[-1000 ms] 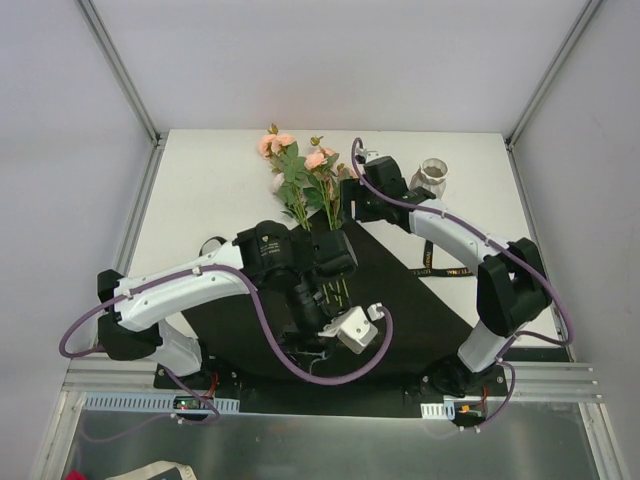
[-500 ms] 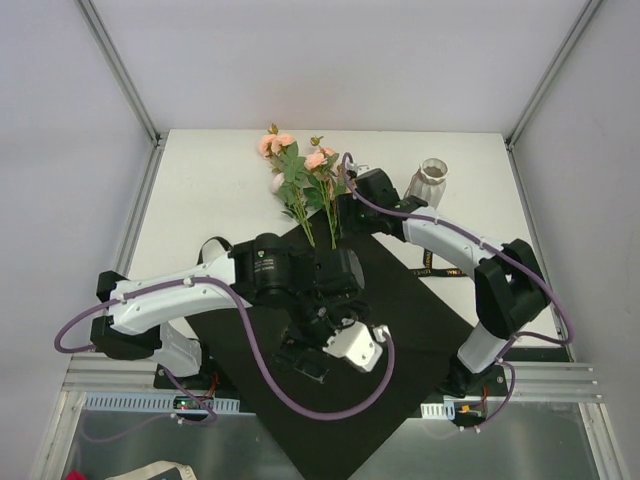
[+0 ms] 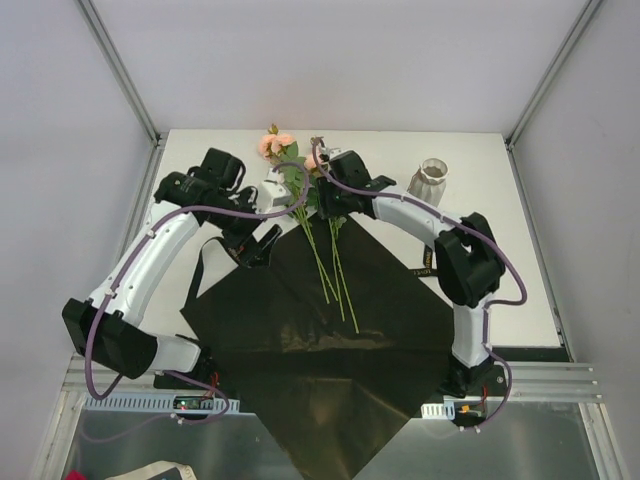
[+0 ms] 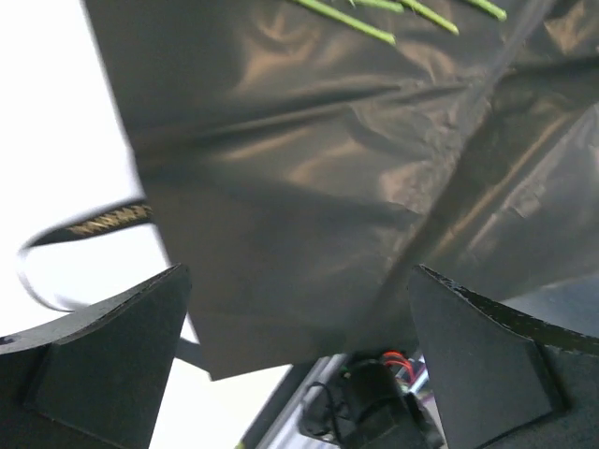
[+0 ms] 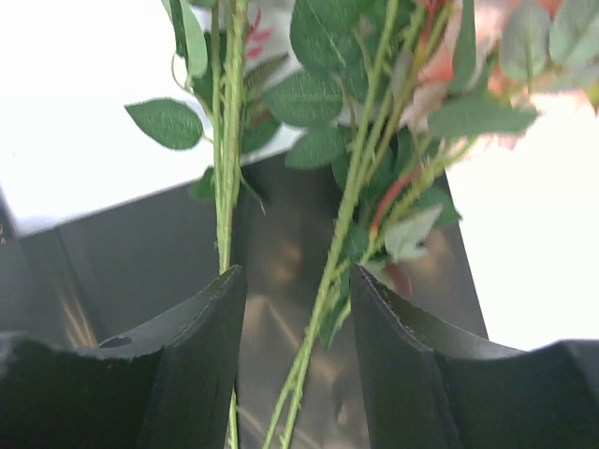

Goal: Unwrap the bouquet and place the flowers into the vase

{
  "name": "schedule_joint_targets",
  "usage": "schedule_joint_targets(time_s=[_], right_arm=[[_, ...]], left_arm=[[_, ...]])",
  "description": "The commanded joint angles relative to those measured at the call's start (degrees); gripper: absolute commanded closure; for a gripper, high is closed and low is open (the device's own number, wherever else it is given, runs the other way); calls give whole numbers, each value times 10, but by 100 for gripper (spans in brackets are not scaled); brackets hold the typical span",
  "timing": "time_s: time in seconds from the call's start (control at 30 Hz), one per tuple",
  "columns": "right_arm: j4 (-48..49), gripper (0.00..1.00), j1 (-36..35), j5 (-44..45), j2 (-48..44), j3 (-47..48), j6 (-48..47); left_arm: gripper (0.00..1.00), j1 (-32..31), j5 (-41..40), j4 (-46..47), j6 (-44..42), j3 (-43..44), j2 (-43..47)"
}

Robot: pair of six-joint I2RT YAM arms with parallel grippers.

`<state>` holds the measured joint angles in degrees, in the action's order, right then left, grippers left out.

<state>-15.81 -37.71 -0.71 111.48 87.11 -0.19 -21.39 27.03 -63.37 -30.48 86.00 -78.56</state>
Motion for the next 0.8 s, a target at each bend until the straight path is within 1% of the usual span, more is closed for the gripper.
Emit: schedule_joint_targets(time_s=[0.0,0.1,0.27,0.47,0.63,0.77], right_arm=[[-12,50,-2,-12,57,74,-24],[-14,53,1,-20,81,90,-22],[-6,57,4,-25,94,87,-17],[1,57,7,-21,88,68,-22],[12,57,9,-18,62,45,-22],[13,58,14,-17,60,47,-24]], left_arm=[[1,16,43,47,31,-101,46],[1,34,51,61,39,-125,48],[1,51,54,70,41,-137,42],[1,55,54,86,48,-162,45],[1,56,50,100,53,-188,55],[1,56,50,109,56,-202,66]])
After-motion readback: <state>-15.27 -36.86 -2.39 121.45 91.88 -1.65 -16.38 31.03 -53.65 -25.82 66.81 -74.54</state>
